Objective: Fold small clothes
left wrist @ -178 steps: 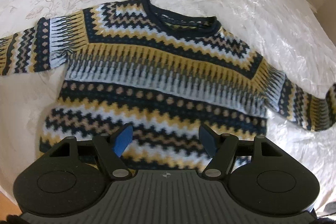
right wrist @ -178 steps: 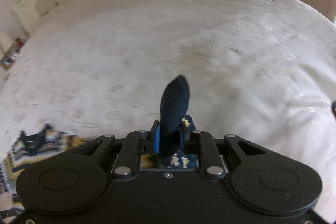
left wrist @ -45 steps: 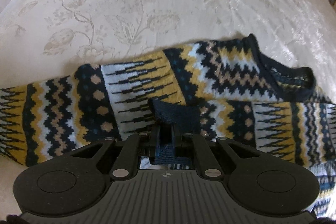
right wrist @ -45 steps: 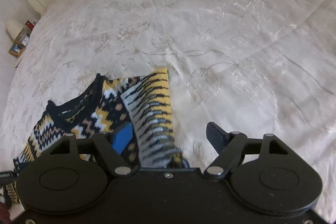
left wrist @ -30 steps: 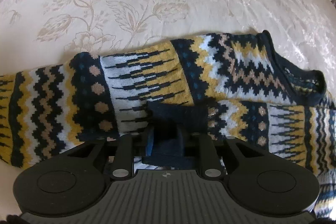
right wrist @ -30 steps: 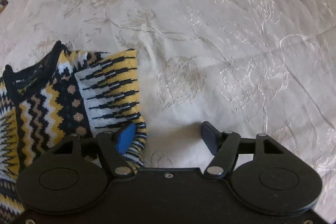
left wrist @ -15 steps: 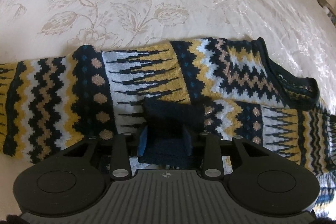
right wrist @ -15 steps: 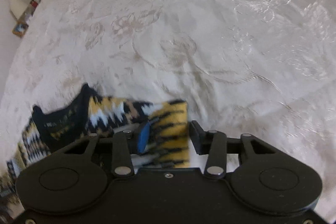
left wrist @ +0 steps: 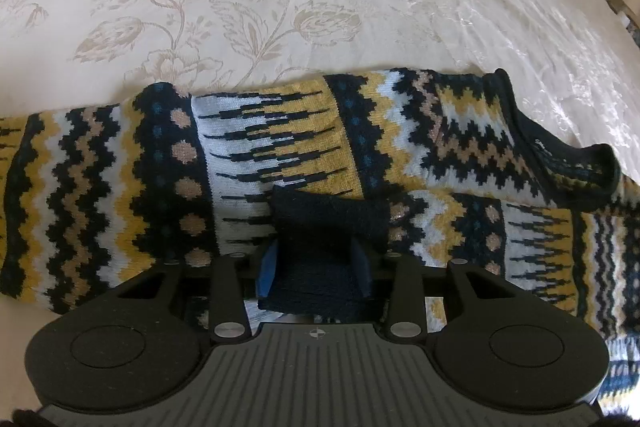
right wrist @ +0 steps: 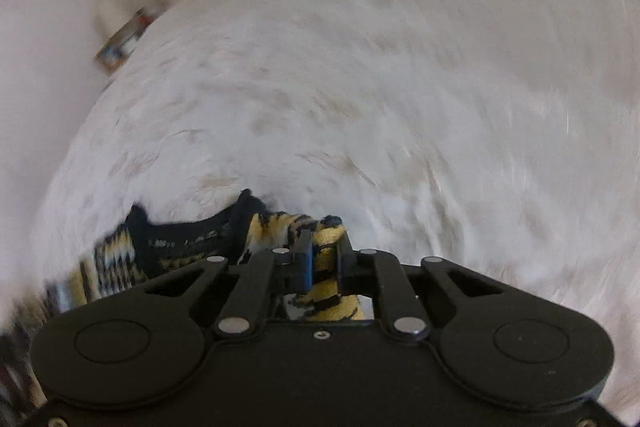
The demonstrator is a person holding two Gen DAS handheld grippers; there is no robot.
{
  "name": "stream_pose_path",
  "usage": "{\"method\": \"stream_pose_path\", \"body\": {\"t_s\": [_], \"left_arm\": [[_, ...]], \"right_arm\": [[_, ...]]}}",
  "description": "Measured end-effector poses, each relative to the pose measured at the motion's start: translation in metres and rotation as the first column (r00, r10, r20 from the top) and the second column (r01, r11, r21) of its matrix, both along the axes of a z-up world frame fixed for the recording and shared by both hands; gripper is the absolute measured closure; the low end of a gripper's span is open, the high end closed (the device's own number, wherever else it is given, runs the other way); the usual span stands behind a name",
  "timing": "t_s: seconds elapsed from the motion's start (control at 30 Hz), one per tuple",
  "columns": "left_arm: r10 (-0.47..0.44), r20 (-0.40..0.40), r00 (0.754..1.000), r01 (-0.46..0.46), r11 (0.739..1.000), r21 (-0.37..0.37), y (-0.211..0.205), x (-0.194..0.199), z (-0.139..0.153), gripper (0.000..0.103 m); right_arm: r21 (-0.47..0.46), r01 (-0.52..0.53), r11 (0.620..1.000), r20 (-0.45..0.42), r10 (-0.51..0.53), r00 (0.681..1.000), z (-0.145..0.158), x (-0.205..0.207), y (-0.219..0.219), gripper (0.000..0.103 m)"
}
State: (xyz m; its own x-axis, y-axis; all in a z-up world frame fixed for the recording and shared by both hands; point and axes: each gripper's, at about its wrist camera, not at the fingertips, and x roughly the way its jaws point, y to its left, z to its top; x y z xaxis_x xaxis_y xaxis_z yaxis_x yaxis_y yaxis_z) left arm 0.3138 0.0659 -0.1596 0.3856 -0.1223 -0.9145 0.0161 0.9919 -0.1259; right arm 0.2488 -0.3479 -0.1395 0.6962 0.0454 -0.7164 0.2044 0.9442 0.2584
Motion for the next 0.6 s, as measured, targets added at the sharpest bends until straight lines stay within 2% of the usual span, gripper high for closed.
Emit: {"method": "stream_pose_path", "body": {"t_s": [0.07,0.2,0.27,0.3,0.33,0.37,0.4,0.43,0.5,0.6], "left_arm": [[0.001,-0.002,1.000,-0.001,1.000,-0.001,0.000,0.001,-0.001,0.061],[-0.006,-0.015,1.000,0.006,1.000,-0.006,-0.002,0.004,0.000,0.055],[-0.014,-0.025,1.000,0.014,1.000,-0.025,-0.001,0.005,0.000,0.048],[-0.027,-0.030,0.999,0.026,0.998,-0.049,-0.001,0.005,-0.001,0.036],[-0.044,-0.036,0.998,0.041,0.996,-0.073,-0.001,0.006,-0.002,0.023],[-0.066,-0.041,0.997,0.061,0.994,-0.094,-0.003,0.006,-0.003,0.019],[-0.083,-0.042,0.996,0.079,0.992,-0.096,-0.005,0.006,-0.004,0.016],[-0.094,-0.037,0.995,0.091,0.992,-0.082,-0.007,0.004,-0.003,0.016],[-0.102,-0.026,0.994,0.100,0.993,-0.064,-0.011,0.001,-0.001,0.016],[-0.072,-0.013,0.997,0.070,0.994,-0.079,-0.009,-0.006,0.005,0.016]], "right_arm": [[-0.088,0.028,0.996,-0.059,-0.034,0.998,-0.009,0.008,-0.001,0.084],[-0.141,0.151,0.979,-0.206,-0.178,0.962,-0.040,0.025,-0.022,0.083],[-0.108,0.208,0.972,-0.190,-0.226,0.955,-0.038,0.019,-0.028,0.077],[-0.086,0.222,0.971,-0.175,-0.234,0.956,-0.034,0.014,-0.028,0.077],[-0.071,0.226,0.972,-0.161,-0.235,0.959,-0.029,0.007,-0.026,0.072],[-0.064,0.222,0.973,-0.152,-0.229,0.961,-0.026,0.001,-0.023,0.064],[-0.057,0.214,0.975,-0.145,-0.220,0.965,-0.022,-0.007,-0.018,0.050],[-0.047,0.204,0.978,-0.140,-0.208,0.968,-0.018,-0.018,-0.017,0.044],[-0.030,0.185,0.982,-0.143,-0.187,0.972,-0.015,-0.036,-0.011,0.044],[-0.023,0.177,0.984,-0.194,-0.178,0.965,-0.022,-0.056,-0.004,0.035]]}}
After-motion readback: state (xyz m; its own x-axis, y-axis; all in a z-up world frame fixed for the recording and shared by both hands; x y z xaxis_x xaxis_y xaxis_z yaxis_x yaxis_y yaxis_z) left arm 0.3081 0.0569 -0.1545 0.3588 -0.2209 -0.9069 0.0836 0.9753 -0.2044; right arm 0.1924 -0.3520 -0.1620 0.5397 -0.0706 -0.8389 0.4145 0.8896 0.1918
